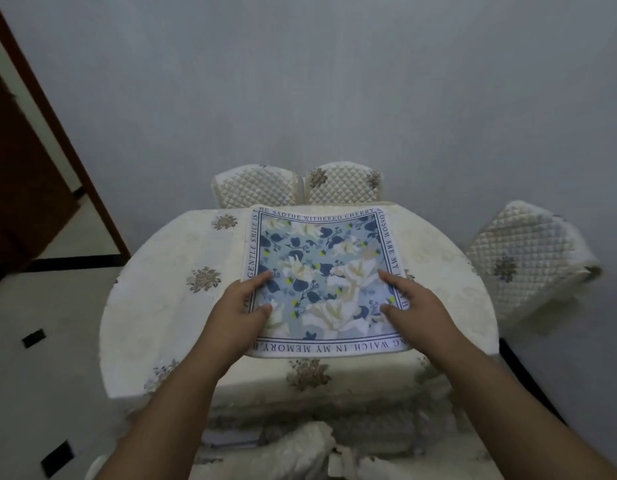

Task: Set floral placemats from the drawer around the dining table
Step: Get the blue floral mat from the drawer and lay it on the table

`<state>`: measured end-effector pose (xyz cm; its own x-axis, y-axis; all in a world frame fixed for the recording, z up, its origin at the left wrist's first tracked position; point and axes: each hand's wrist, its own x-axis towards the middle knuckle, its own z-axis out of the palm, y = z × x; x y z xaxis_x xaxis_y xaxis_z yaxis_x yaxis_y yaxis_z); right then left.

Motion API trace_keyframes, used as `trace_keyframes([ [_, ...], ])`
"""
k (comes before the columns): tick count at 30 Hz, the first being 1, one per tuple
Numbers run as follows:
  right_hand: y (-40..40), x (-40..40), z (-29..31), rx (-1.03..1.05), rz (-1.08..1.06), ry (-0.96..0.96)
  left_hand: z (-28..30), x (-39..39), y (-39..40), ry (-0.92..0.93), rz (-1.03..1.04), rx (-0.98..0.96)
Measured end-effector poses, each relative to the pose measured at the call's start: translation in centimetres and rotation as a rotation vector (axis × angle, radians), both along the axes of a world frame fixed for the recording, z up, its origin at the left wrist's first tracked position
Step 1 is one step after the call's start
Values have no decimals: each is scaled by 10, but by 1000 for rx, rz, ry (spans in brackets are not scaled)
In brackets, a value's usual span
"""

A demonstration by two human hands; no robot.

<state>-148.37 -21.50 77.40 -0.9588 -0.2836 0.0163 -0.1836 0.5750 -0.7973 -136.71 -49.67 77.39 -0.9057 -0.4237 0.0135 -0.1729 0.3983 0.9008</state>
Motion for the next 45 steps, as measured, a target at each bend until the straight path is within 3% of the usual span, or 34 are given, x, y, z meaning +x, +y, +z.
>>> trace_keyframes([
  [4, 0, 23, 17, -2, 33, 50, 14, 37, 6, 79, 47, -70],
  [14, -46, 80, 45, -52, 18, 60, 28, 92, -42, 131, 39, -24],
  [22, -147, 138, 25, -194, -21, -19, 24, 146, -151, 57, -31, -79],
  [29, -237, 168, 0, -154, -13, -25, 7, 173, -235, -37, 12, -15],
  [45, -287, 86, -46, -86, 123, -205, -40, 121, -270, -88, 133, 29],
])
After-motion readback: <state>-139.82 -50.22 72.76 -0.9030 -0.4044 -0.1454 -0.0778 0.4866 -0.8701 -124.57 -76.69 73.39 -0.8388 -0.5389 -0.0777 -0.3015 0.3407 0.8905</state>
